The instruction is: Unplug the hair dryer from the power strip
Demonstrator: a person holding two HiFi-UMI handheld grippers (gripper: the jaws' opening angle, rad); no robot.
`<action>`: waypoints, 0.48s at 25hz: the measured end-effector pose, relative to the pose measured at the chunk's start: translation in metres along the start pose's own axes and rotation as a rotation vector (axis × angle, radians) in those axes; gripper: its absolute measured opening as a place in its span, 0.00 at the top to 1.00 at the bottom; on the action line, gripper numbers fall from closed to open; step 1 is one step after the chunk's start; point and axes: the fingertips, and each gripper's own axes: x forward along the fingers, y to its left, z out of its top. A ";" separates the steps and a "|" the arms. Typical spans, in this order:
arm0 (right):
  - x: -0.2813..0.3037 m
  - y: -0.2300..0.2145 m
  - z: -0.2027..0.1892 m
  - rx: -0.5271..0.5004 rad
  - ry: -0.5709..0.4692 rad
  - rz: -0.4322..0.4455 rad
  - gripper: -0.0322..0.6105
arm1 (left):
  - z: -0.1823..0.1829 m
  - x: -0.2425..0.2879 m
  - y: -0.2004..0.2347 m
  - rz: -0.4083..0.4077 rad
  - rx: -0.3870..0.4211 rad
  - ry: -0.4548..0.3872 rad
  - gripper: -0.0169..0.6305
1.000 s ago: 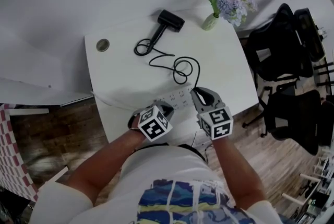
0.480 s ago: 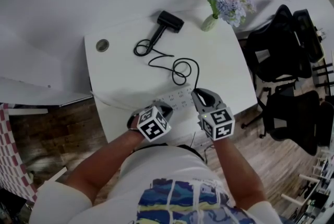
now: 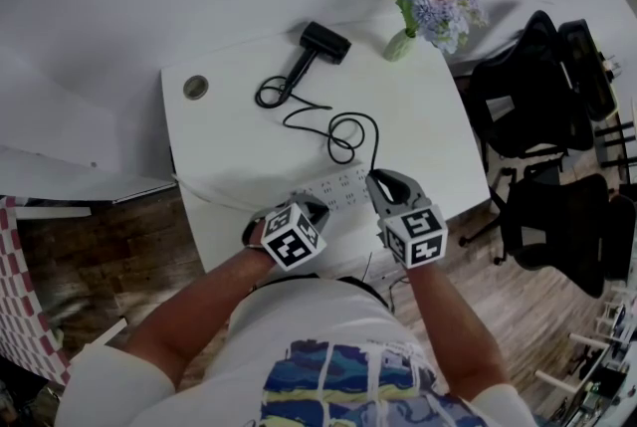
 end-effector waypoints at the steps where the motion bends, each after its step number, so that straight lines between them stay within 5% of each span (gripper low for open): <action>1: 0.000 0.000 0.000 -0.001 0.001 -0.001 0.88 | 0.000 0.000 0.000 0.000 0.000 0.000 0.97; 12: 0.000 -0.001 -0.001 -0.001 -0.001 0.001 0.88 | 0.000 0.000 -0.001 0.000 -0.001 0.003 0.97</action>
